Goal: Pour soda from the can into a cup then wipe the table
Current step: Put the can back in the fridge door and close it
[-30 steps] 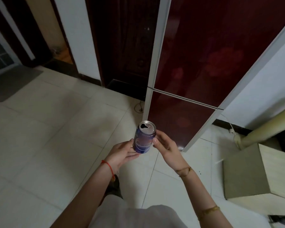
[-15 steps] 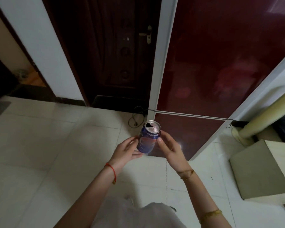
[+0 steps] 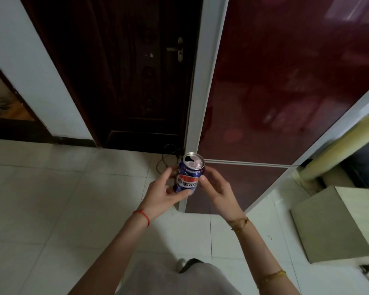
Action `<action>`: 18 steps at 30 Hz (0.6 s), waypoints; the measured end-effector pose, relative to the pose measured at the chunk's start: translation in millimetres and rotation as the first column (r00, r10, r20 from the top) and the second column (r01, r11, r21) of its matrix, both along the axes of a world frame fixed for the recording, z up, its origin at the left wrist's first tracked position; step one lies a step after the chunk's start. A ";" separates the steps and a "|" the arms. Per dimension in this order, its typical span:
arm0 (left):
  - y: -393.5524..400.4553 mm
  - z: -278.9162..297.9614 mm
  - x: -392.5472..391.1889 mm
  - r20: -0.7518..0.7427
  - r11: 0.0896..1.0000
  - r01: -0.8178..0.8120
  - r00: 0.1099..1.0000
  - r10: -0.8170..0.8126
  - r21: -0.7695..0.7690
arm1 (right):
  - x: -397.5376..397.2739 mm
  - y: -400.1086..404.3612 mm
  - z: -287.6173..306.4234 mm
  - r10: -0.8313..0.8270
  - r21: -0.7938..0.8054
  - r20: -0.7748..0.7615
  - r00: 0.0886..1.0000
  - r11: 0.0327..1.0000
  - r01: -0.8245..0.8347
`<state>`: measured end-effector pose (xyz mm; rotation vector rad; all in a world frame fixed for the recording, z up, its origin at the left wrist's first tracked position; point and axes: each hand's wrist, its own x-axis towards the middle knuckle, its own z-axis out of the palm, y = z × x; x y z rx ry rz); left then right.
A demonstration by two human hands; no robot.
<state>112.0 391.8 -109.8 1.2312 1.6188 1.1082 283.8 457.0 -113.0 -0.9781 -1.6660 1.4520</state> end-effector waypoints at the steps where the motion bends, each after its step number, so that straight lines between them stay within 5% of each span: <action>1: 6.4 1.9 -0.1 -0.013 1.000 -0.012 1.000 0.013 0.016 | -2.1 7.4 1.0 0.009 0.013 0.004 1.000 1.000 -0.009; 11: 59.4 3.0 -23.5 -0.122 0.979 -0.164 0.976 0.179 0.124 | -29.7 78.2 20.7 0.157 0.160 0.169 0.973 0.970 -0.185; 14: 72.2 8.6 -34.5 -0.160 0.964 -0.210 0.959 0.236 0.164 | -41.0 103.6 37.4 0.093 0.304 0.289 0.953 0.935 -0.184; 18: 82.0 17.4 -47.3 -0.169 0.945 -0.270 0.939 0.301 0.183 | -62.3 144.1 60.0 -0.142 0.693 0.428 0.893 0.686 -0.223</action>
